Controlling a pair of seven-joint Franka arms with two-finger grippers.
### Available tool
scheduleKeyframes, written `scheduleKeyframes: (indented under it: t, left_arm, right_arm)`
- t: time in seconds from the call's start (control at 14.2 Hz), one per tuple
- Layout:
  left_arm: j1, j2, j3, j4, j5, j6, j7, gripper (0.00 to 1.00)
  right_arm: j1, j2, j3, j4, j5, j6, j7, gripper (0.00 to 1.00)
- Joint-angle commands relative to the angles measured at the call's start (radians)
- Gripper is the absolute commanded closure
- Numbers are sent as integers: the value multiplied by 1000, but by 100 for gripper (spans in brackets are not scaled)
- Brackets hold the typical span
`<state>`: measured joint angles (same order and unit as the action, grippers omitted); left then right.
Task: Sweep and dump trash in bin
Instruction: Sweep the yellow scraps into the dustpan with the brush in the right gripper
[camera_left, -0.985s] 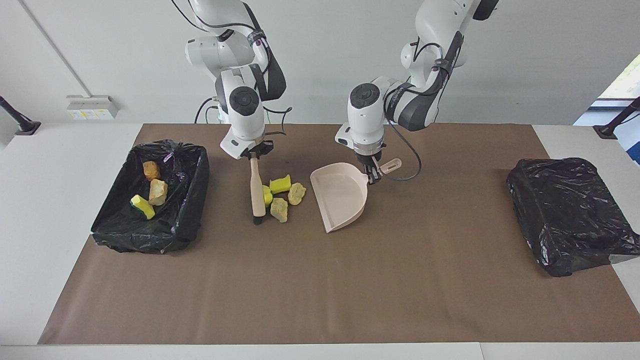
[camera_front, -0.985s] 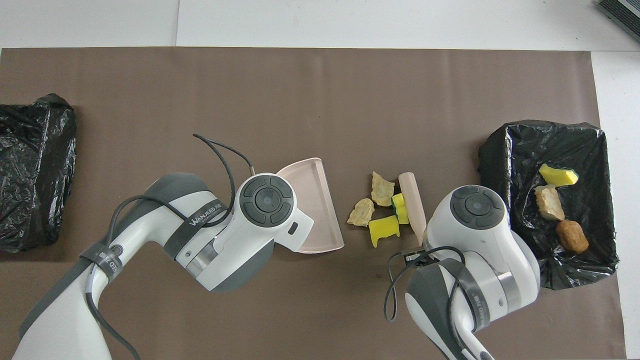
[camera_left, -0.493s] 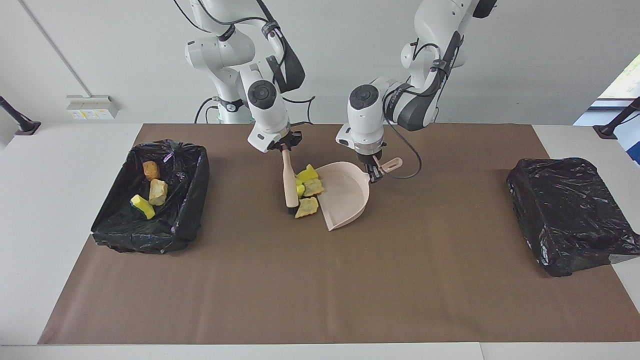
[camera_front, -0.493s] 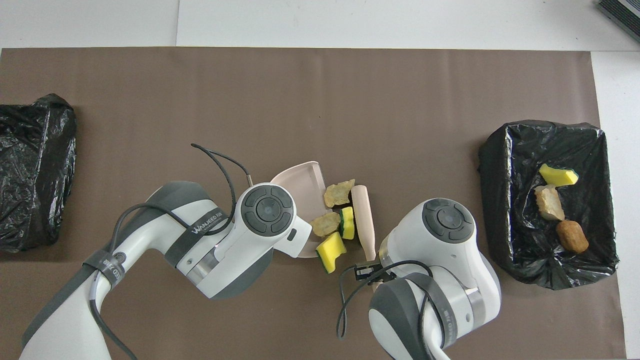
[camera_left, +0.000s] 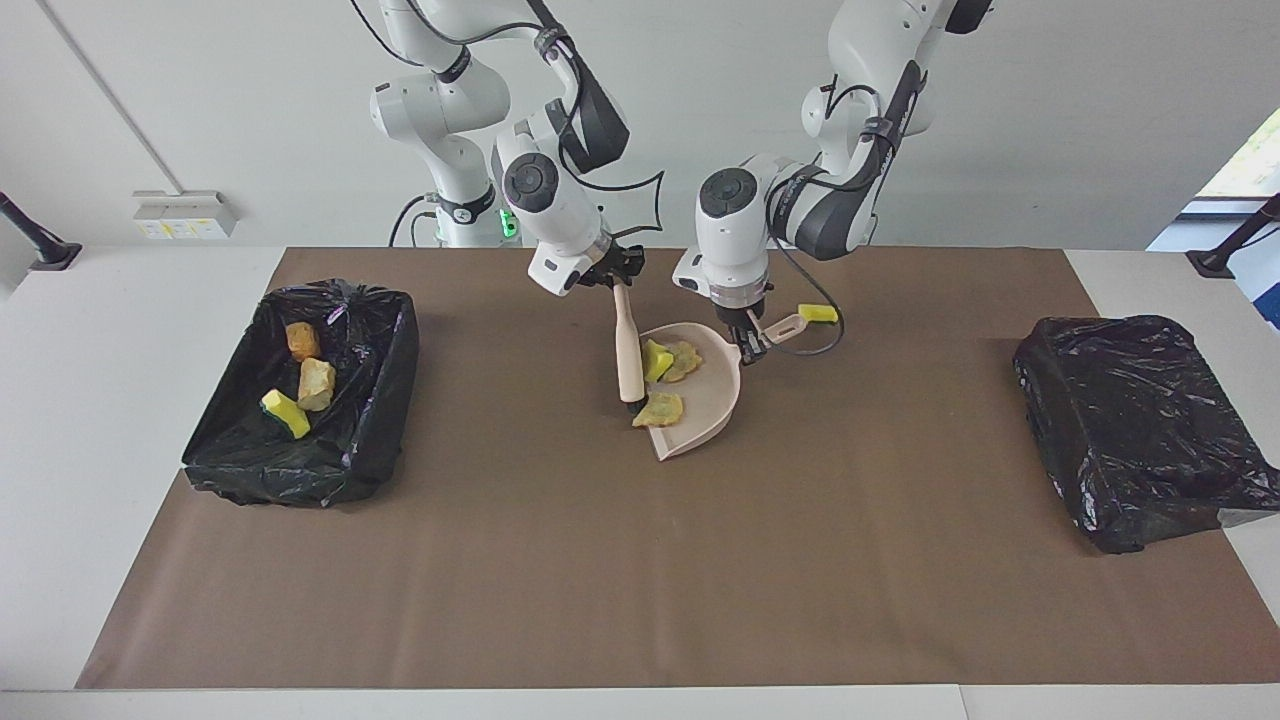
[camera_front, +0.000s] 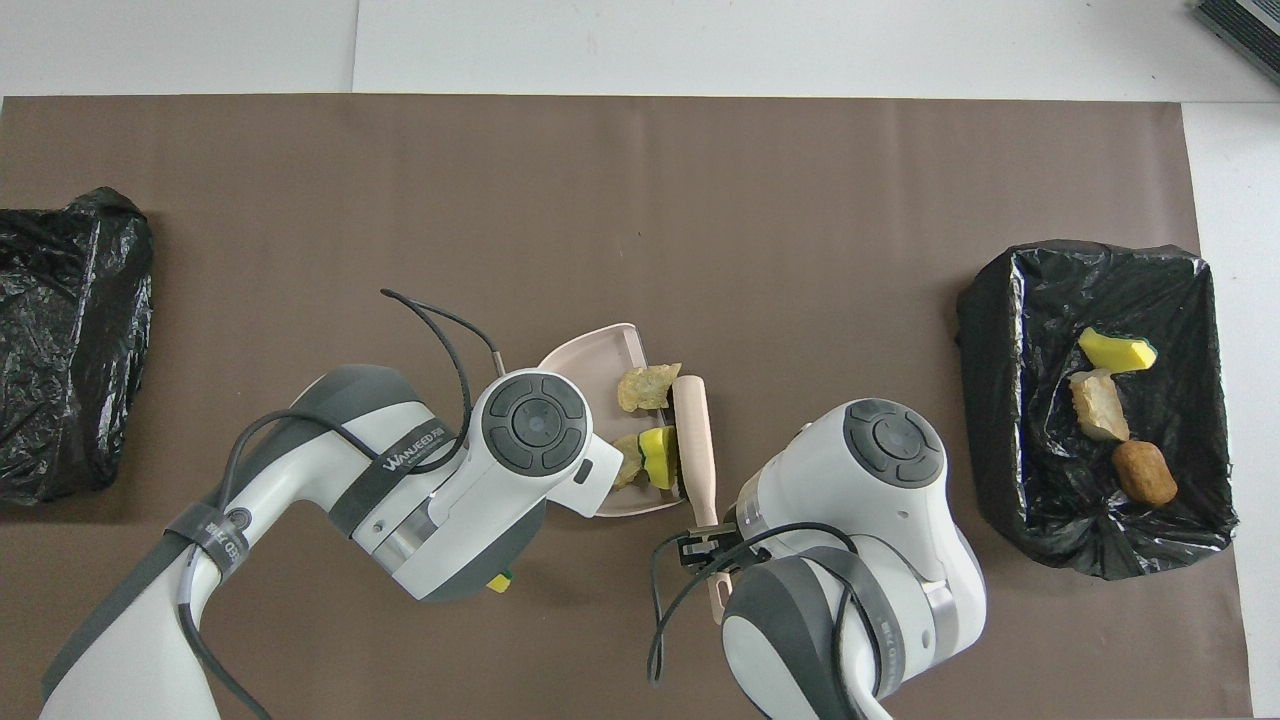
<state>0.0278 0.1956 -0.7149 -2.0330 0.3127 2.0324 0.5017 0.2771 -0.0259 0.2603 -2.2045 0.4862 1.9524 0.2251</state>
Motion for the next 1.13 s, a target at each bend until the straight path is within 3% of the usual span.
scheduleKeyframes:
  t: [0.0,0.21,0.42,0.63,0.84,1.06]
  left_arm:
    - [9,-38,11,-46,-15,32,4,100]
    - [20,-31,20,-36,-18,35,89,100]
    - [37,-31,22,-33,-21,64,100,100]
    - [38,-36,22,-38,-21,55,101,100]
    - [64,-68,25,-38,-26,31,162,100]
    - [70,-129,54,-47,-66,29,220,100]
  right_arm:
    - [-27,-5,-9,80,-72,-119,-26,100]
    - [-48,-25,-10,140,-262,-239,-21,100]
    - [-47,-34,-6,138,-466,-247,-42,100]
    - [-55,-43,-10,121,-581,-265,-149,100]
    - [-166,-42,-4,85,-621,-222,-254,100]
    - [-159,-32,-3,48,-577,-165,-234,100]
